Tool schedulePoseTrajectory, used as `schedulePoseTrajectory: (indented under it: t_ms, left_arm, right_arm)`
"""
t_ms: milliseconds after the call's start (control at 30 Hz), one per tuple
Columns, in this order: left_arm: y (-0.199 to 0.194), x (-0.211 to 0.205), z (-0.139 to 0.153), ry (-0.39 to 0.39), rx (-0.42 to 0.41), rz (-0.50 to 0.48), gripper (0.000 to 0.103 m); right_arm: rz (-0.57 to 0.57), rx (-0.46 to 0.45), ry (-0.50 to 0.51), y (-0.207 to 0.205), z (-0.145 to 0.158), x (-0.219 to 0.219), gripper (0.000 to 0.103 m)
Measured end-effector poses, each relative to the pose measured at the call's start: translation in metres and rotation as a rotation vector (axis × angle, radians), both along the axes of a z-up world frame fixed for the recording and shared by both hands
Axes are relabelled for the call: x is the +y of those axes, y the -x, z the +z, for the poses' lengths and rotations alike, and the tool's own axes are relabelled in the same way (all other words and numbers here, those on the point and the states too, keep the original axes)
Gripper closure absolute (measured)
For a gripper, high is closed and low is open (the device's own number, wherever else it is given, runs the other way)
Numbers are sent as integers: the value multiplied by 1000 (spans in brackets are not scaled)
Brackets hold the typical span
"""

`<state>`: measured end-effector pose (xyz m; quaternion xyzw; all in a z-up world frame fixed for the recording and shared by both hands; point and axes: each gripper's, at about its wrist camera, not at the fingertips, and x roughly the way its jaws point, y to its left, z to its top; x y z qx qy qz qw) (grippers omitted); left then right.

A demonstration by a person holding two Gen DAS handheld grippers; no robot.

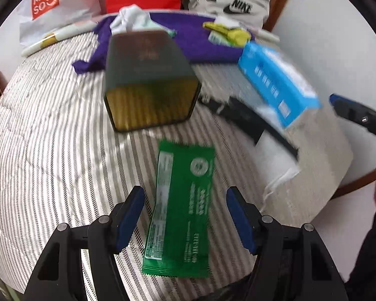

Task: Organize soft objects
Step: 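Grasp the green snack bar with the left gripper while the right gripper grasps the black watch strap, then lift the green snack bar with the left gripper while the right gripper lifts the strap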

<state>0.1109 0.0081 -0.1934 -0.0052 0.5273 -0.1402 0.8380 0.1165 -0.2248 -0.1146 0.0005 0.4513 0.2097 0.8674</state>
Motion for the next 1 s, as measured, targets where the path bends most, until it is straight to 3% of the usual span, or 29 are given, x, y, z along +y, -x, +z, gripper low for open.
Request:
schedulePoseTrajectory:
  t_ms: [200,300,367,433,533,733,833,867,1000]
  left_arm:
    - [4,-12,-4,-70,-78,-26,36]
    - [8,-23,-5,-165,-130,-46,52]
    - [10,-22,-3,-141,-138,-53,69]
    - [10,-18,-1,-125,-135,-45,76]
    - [11,-5,1,-67,-111,-4,77]
    - [15,1,-3,-14,-100,27,76]
    - [16,4,-3,11,-101,38,75]
    - [14,5,-3,18,-100,39,75]
    - [16,8,-3,36,-102,37,73]
  right_arm:
    - [21,10,59,11,-22,5,41]
    - [46,2,94,13,-32,13,41]
    - [63,-4,117,12,-38,18,43]
    - [74,-11,154,9,-46,26,47]
    - [100,-3,172,6,-56,34,60]
    - [100,36,206,-1,-81,41,64]
    - [89,19,185,-2,-82,40,67]
    - [86,18,183,-3,-81,40,78]
    - [112,28,183,2,-74,45,82]
